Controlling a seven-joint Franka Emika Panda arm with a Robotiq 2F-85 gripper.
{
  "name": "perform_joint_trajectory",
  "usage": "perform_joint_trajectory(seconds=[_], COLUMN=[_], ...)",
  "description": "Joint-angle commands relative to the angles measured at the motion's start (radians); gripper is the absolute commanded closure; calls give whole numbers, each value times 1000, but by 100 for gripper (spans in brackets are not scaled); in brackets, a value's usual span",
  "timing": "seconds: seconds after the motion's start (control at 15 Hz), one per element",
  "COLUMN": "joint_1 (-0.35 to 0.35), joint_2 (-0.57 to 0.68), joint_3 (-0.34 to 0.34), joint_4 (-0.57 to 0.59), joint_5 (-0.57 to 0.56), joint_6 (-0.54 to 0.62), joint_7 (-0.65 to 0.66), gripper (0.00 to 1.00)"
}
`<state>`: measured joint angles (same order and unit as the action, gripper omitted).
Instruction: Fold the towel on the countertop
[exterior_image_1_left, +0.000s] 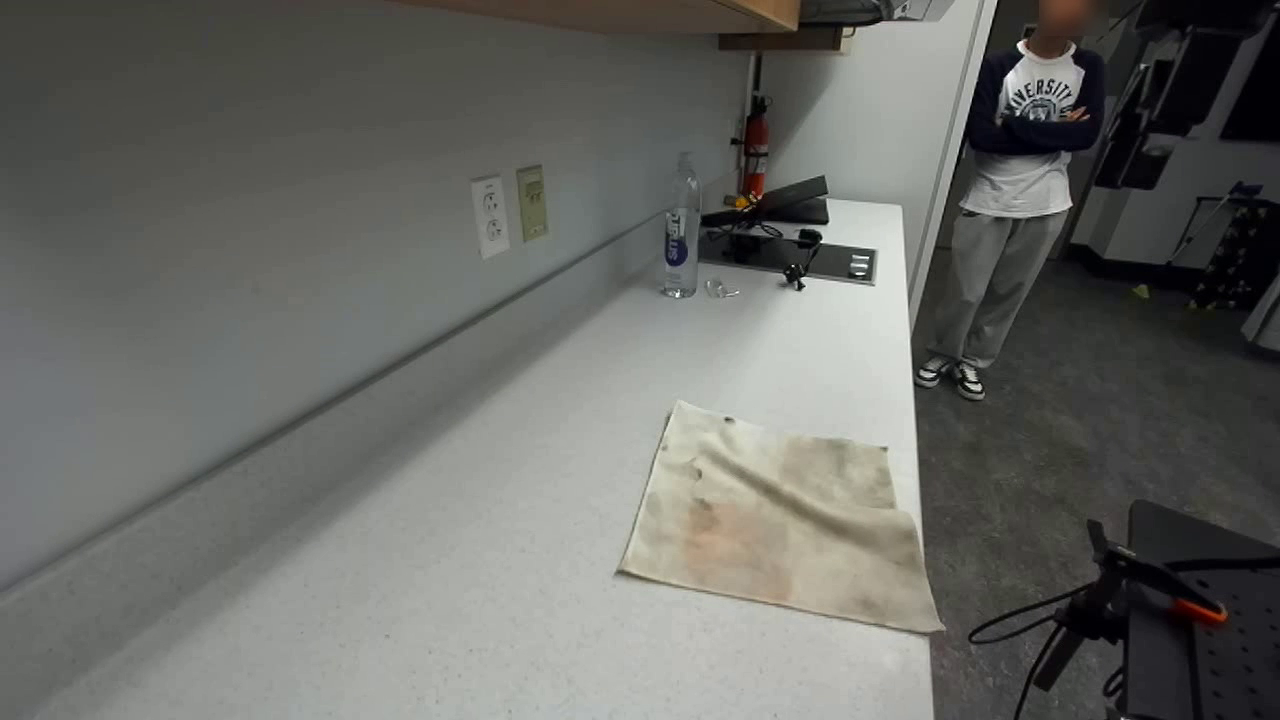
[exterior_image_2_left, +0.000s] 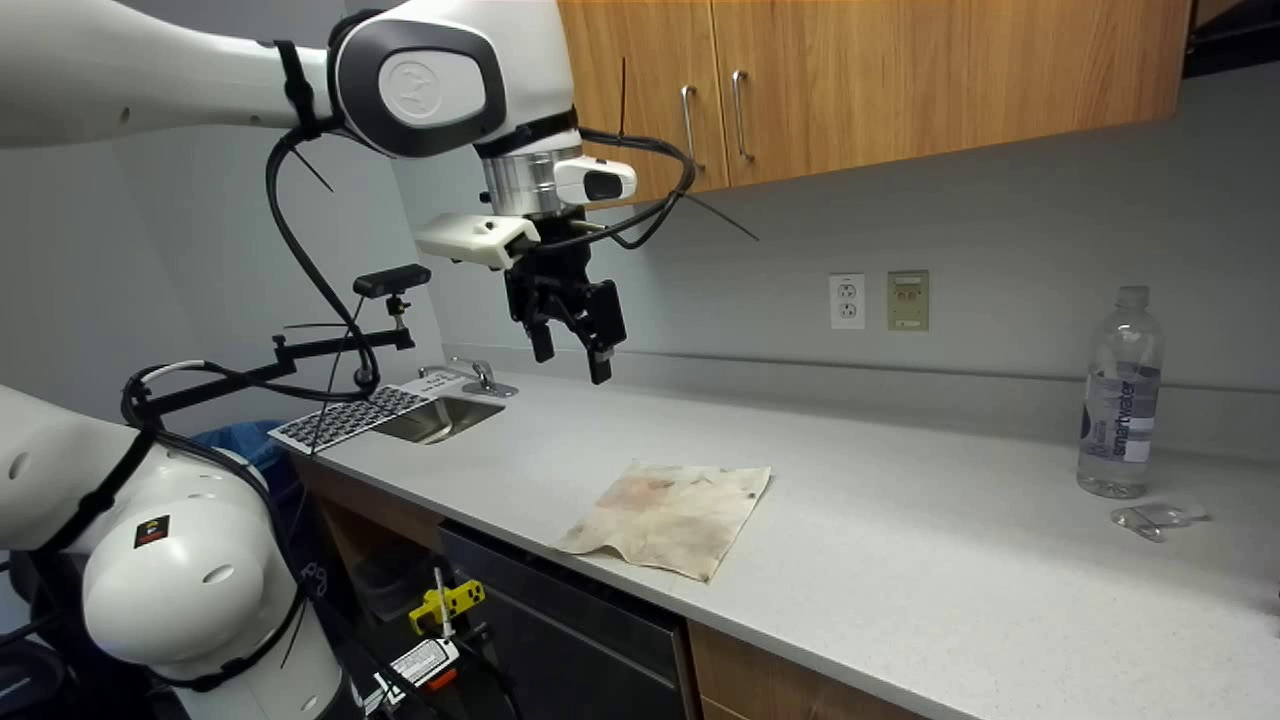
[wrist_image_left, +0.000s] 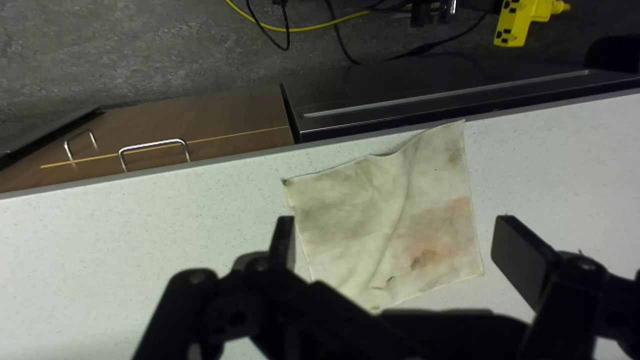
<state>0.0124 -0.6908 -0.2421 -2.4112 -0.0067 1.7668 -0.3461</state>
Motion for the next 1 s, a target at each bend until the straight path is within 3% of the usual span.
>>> perform_joint_trajectory(seconds=[0.0,0.4,0.93], joint_1=[-17,8,51], joint_2=[4,36,93], joint_3=[13,21,95], joint_4=[3,-23,-108], joint_5=[9,36,113], joint_6=[-3,43,271], joint_7=[-9,-27,0], gripper=[0,0,0])
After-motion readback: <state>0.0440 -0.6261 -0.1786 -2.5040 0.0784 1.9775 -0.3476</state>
